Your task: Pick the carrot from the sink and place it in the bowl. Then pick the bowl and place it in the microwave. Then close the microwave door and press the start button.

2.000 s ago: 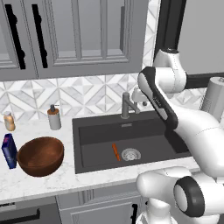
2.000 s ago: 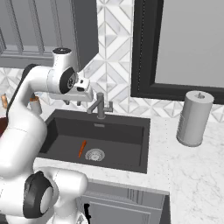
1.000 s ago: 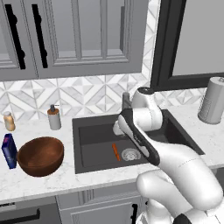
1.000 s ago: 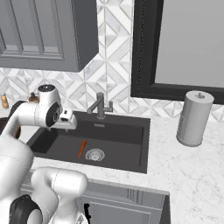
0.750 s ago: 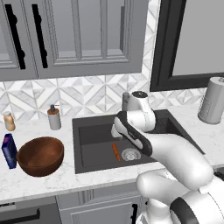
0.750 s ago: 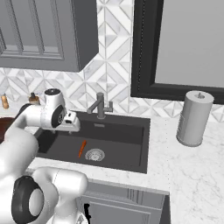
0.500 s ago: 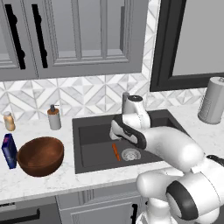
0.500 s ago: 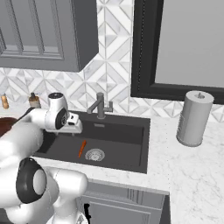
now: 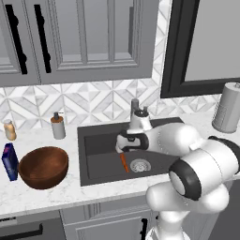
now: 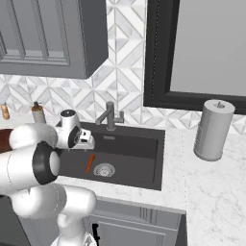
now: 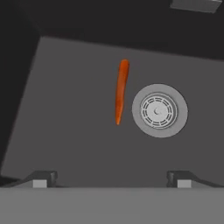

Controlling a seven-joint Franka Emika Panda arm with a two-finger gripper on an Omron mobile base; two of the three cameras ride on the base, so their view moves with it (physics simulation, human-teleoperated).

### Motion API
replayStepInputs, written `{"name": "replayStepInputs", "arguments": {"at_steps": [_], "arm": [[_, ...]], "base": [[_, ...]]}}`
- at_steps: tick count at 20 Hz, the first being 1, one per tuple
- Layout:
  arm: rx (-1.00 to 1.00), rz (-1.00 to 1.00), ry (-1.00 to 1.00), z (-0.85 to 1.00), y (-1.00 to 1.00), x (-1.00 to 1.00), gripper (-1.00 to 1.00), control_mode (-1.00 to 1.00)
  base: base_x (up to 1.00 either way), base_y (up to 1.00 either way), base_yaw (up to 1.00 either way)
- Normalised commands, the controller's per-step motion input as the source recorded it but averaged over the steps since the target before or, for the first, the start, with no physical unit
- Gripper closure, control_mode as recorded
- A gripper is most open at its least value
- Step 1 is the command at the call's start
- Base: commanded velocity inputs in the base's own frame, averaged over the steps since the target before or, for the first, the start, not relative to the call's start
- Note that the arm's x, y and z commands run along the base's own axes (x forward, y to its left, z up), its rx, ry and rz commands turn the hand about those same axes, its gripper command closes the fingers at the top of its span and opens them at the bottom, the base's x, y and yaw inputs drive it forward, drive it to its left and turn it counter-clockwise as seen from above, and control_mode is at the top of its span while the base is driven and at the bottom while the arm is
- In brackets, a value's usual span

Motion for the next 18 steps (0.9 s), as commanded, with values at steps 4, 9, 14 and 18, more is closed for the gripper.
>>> {"name": "replayStepInputs", "arguments": {"at_steps": [4,9,14,18], "arm": [[0.0,0.0,0.0,-0.28,0.02,0.48,-1.0,-1.0],[0.0,0.0,0.0,-0.31,0.0,0.56,-1.0,-1.0],[0.0,0.0,0.0,-0.36,0.0,0.5,-1.0,-1.0],[0.0,0.0,-0.01,-0.55,0.0,0.31,-1.0,-1.0]], "base": [[0.0,0.0,0.0],[0.0,0.0,0.0],[0.0,0.0,0.0],[0.0,0.0,0.0]]}}
